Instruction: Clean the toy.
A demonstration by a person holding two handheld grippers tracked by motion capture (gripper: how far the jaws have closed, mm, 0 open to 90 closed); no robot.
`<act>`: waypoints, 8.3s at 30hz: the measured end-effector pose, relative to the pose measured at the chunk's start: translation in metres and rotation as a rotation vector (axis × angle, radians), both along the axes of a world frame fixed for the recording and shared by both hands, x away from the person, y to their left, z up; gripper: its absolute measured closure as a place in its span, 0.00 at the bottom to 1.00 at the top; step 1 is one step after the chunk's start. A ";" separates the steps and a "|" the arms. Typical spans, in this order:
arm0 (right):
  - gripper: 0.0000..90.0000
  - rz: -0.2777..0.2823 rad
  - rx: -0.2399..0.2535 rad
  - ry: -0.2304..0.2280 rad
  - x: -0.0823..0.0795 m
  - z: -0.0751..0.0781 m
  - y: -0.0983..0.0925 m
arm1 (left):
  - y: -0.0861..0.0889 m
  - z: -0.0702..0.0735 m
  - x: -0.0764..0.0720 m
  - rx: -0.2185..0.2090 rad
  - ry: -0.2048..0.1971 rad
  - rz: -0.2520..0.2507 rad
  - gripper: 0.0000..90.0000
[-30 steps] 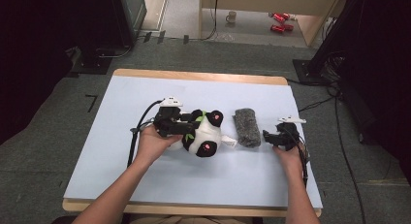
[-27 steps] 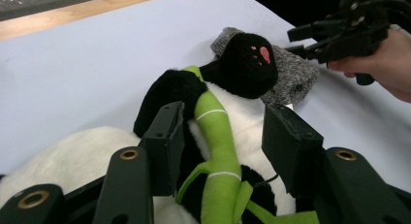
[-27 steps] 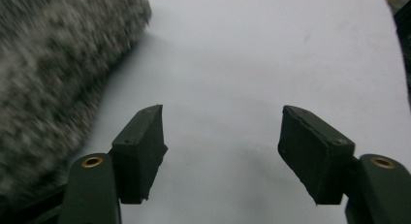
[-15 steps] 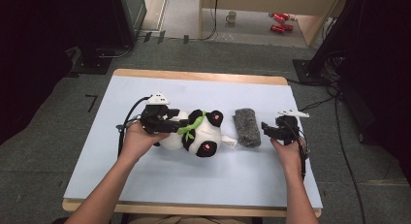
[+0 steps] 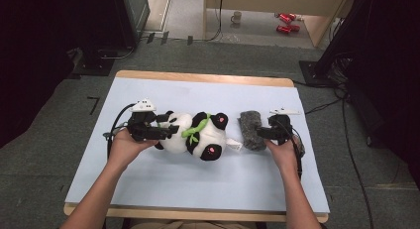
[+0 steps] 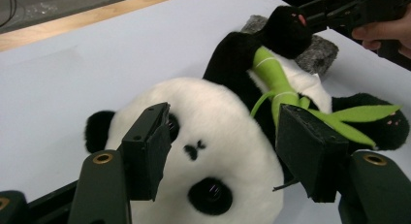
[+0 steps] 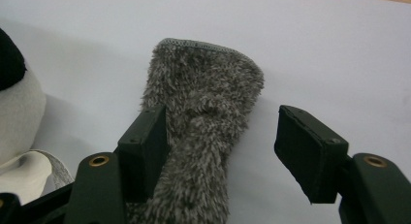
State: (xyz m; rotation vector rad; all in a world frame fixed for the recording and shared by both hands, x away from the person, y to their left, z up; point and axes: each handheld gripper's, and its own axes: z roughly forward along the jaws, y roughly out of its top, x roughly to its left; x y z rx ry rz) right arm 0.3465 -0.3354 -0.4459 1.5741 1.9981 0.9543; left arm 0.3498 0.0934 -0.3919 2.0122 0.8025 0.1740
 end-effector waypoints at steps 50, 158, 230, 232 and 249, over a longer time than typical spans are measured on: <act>0.59 0.052 0.002 0.148 0.017 -0.033 0.006 | 0.029 -0.071 -0.005 -0.026 0.014 -0.042 0.26; 0.85 0.399 0.061 0.217 0.068 0.110 0.211 | 0.009 -0.068 -0.012 -0.045 0.014 0.003 0.52; 0.87 0.399 -0.041 0.292 0.072 0.068 0.246 | 0.003 -0.068 -0.006 -0.023 0.001 0.015 0.69; 0.87 0.373 -0.035 0.277 0.070 0.070 0.234 | 0.003 -0.068 -0.005 -0.025 0.009 0.022 0.70; 0.87 0.239 -0.100 0.244 0.063 0.085 0.154 | 0.005 -0.067 0.005 -0.059 0.059 0.019 0.73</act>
